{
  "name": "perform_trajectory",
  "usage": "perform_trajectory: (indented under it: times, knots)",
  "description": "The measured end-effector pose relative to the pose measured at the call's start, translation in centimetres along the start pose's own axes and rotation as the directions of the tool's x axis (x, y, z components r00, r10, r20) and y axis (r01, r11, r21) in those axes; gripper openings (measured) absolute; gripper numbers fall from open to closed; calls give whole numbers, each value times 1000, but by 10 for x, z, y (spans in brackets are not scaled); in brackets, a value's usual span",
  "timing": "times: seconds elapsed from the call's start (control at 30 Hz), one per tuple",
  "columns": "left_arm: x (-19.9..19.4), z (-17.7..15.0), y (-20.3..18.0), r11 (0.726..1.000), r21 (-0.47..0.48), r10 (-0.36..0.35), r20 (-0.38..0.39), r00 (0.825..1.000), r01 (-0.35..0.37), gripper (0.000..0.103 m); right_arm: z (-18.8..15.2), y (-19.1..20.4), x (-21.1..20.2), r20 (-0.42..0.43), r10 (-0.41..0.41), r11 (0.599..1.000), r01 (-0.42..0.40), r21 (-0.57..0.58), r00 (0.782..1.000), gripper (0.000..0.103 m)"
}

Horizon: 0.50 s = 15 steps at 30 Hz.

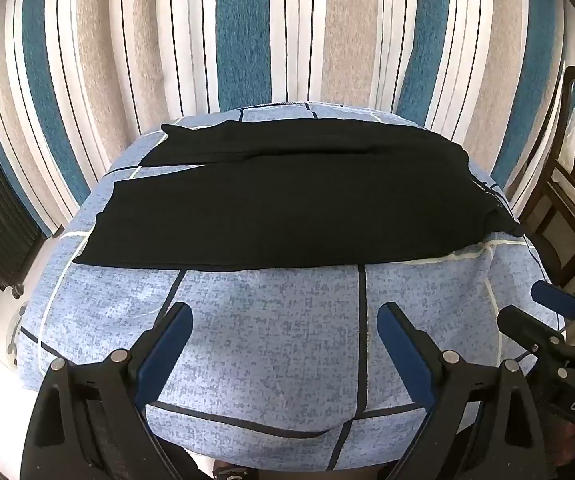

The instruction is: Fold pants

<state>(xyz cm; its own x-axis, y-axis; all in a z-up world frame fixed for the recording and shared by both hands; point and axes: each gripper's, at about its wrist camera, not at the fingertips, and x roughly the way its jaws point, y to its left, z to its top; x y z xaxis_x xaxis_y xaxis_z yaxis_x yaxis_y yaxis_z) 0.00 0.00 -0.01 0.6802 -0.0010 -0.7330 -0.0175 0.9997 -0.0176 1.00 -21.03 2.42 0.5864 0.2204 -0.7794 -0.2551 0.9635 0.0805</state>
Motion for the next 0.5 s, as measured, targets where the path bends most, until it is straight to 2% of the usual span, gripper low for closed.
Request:
perform_trajectory:
  times: [0.5]
  knots:
    - [0,-1,-1,1000,0,2,1,1000,-2,95,-5,2,4,-12,10,1000,-10,0,1000,67]
